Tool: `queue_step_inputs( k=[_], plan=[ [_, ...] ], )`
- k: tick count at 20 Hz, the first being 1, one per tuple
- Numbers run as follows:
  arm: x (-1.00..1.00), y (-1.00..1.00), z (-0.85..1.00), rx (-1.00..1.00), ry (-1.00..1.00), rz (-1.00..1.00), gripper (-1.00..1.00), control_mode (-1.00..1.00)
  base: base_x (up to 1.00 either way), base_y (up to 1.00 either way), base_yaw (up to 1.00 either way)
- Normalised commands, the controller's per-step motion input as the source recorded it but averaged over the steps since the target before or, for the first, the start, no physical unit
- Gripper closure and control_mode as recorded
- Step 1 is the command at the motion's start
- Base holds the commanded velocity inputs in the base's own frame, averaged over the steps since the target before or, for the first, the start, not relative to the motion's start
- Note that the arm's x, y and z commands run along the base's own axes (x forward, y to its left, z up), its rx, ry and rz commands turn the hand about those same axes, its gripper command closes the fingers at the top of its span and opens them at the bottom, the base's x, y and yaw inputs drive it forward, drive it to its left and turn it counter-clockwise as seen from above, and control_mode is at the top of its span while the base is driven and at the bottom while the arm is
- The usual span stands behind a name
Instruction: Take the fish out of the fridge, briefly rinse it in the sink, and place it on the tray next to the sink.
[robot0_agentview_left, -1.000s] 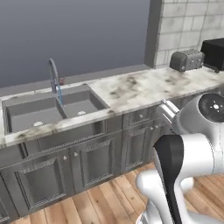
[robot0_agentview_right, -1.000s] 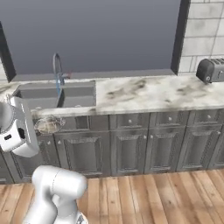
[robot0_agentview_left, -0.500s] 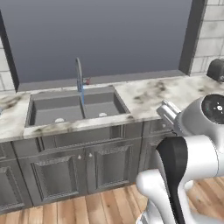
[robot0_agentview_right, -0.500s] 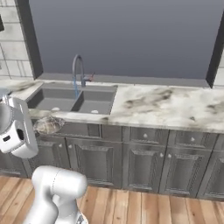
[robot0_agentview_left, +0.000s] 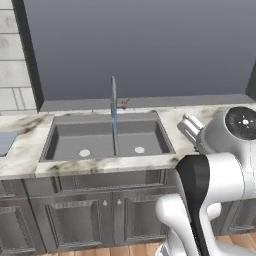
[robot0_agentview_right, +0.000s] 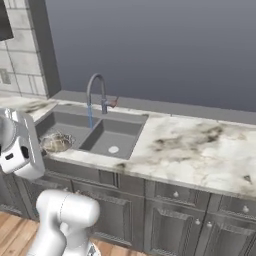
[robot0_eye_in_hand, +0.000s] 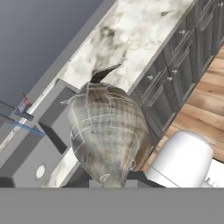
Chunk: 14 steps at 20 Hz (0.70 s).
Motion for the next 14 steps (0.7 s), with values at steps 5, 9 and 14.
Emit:
queue_step_inputs(
  k=[5,9,14],
  plan=[
    [0.00,0.00,0.00,0.00,0.00,0.00,1.00,1.00,0.02,-0.13,0.35],
    [0.00,0.00,0.00,0.00,0.00,0.00,1.00,1.00,0.31,-0.08,0.06],
    [0.00,0.00,0.00,0.00,0.00,0.00,1.00,1.00,0.83,0.03,-0.01]
  ],
)
